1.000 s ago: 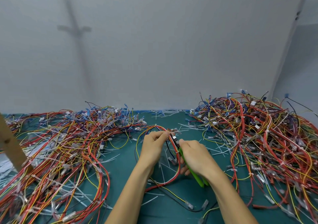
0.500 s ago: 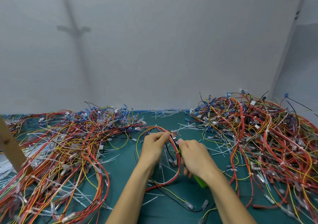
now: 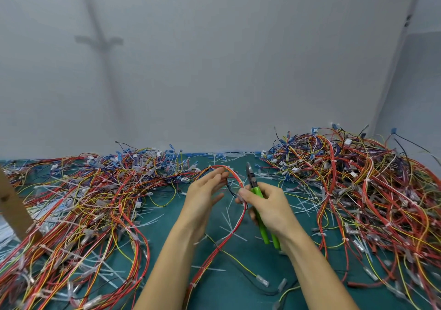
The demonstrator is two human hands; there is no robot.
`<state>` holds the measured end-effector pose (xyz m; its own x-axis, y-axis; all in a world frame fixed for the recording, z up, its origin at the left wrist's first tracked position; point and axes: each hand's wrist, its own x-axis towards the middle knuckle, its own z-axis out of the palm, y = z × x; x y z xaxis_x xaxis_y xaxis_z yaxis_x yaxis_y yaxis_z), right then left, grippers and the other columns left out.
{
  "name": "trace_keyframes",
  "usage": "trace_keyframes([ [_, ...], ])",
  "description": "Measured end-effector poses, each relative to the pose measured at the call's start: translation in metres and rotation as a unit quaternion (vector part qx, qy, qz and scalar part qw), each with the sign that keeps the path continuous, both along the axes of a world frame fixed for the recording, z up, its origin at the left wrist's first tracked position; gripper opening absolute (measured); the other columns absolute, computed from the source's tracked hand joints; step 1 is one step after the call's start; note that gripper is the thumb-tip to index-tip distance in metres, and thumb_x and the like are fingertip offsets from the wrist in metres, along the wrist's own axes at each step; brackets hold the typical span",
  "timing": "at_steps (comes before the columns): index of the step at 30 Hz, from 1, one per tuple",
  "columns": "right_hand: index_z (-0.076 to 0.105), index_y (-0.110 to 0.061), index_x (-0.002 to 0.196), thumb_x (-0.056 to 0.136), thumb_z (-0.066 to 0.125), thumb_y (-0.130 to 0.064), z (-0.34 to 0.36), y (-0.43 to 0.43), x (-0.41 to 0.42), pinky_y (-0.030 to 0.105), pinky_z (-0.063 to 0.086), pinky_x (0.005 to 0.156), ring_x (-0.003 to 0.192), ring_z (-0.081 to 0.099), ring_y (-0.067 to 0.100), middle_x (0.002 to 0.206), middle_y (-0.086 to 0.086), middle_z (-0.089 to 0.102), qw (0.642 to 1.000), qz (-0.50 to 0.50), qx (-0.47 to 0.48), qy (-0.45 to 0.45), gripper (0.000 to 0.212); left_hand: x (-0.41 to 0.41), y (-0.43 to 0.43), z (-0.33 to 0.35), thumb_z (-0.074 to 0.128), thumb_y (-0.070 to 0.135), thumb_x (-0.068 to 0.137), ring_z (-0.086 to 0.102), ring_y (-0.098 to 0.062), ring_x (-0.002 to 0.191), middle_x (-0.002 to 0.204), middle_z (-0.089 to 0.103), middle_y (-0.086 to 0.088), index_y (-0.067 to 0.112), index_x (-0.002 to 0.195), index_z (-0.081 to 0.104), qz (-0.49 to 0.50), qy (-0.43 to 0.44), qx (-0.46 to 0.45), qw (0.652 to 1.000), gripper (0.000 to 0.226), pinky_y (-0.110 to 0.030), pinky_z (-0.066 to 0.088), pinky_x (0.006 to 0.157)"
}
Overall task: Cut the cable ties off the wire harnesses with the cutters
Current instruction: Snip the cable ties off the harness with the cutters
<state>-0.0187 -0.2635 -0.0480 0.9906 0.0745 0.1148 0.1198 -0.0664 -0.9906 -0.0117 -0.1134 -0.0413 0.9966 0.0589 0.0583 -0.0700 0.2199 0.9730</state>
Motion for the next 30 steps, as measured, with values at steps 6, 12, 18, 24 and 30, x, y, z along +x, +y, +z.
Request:
trace_keyframes([
  [6,0.061,-0.011,0.076,0.085,0.074,-0.023,-0.005,0.003,0.002,0.033,0.039,0.058,0.057,0.045,0.013,0.058,-0.004,0.054,0.990,-0.088,-0.030,-0.105,0.020,-0.005,-0.003,0.004,0.068,0.035,0.088,0.058,-0.007,0.079,0.084,0.072,0.001,0.023,0.081,0.075,0.051,-0.125,0.205,0.969,0.016,-0.021,0.046,0.075],
  [12,0.070,-0.022,0.083,0.085,0.073,-0.025,-0.005,0.007,-0.001,0.041,0.049,0.062,0.063,0.052,0.021,0.068,0.000,0.065,0.986,-0.088,-0.050,-0.135,0.005,-0.008,-0.014,0.004,0.073,0.037,0.084,0.067,-0.024,0.085,0.086,0.073,-0.007,0.017,0.085,0.075,0.021,-0.118,0.192,0.974,0.020,-0.038,0.052,0.083],
  [18,0.072,-0.033,0.085,0.088,0.070,-0.029,-0.008,0.013,-0.003,0.038,0.052,0.062,0.059,0.057,0.009,0.064,-0.011,0.066,0.990,-0.060,-0.057,-0.117,0.005,-0.008,-0.010,0.005,0.065,0.015,0.091,0.064,0.004,0.070,0.079,0.075,0.005,0.011,0.083,0.074,0.009,-0.095,0.096,0.991,0.013,-0.005,0.042,0.060],
  [24,0.070,-0.032,0.082,0.092,0.057,-0.050,-0.007,0.013,-0.003,0.041,0.057,0.058,0.052,0.068,0.021,0.073,-0.004,0.072,0.994,-0.086,-0.029,-0.057,0.025,-0.006,-0.011,-0.002,0.065,0.025,0.091,0.065,-0.001,0.085,0.090,0.074,0.004,0.020,0.096,0.076,-0.018,-0.033,0.072,0.997,0.013,-0.031,0.042,0.081],
  [30,0.055,-0.015,0.085,0.100,0.039,-0.048,-0.005,0.010,-0.002,0.030,0.051,0.045,0.047,0.067,0.020,0.084,0.004,0.063,0.989,-0.119,-0.080,-0.030,0.041,-0.001,-0.010,-0.006,0.063,0.017,0.092,0.062,0.001,0.075,0.084,0.071,0.014,0.016,0.099,0.072,-0.007,-0.028,0.050,0.998,0.011,-0.028,0.041,0.082],
])
